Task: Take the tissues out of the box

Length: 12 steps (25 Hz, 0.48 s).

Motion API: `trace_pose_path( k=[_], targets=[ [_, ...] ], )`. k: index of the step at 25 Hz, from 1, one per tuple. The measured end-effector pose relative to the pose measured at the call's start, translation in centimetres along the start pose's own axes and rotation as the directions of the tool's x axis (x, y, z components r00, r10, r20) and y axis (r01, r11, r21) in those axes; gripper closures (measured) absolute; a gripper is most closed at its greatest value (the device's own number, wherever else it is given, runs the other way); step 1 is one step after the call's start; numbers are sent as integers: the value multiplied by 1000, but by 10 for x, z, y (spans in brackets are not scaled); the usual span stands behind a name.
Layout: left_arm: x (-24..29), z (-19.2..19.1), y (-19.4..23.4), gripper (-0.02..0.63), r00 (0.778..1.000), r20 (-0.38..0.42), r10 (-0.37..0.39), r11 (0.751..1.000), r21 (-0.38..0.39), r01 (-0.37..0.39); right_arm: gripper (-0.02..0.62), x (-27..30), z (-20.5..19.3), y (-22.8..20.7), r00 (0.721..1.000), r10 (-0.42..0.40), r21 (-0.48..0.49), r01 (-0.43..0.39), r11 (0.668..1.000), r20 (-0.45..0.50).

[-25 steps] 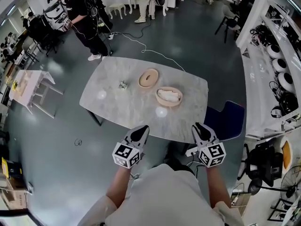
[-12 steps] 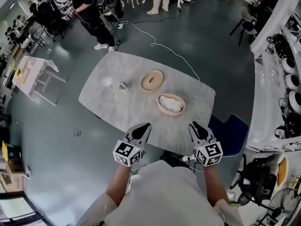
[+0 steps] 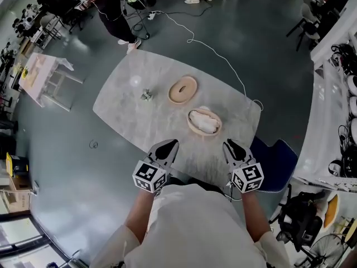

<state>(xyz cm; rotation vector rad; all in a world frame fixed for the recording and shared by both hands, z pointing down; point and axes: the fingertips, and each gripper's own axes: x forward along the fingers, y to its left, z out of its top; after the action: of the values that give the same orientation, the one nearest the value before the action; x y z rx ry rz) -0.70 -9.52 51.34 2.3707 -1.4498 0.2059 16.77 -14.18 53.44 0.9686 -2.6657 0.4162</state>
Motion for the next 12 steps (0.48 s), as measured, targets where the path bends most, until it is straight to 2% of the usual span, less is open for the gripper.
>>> trace_pose_path(
  k=[5, 12],
  targets=[
    [15, -4, 6, 597, 1000, -22, -9, 1000, -21, 8, 505, 14, -7, -7, 999, 12, 4, -12, 1000, -35],
    [35, -14, 31, 597, 995, -72, -70, 997, -37, 68, 505, 45, -13, -8, 996, -11, 16, 13, 1000, -88]
  ],
)
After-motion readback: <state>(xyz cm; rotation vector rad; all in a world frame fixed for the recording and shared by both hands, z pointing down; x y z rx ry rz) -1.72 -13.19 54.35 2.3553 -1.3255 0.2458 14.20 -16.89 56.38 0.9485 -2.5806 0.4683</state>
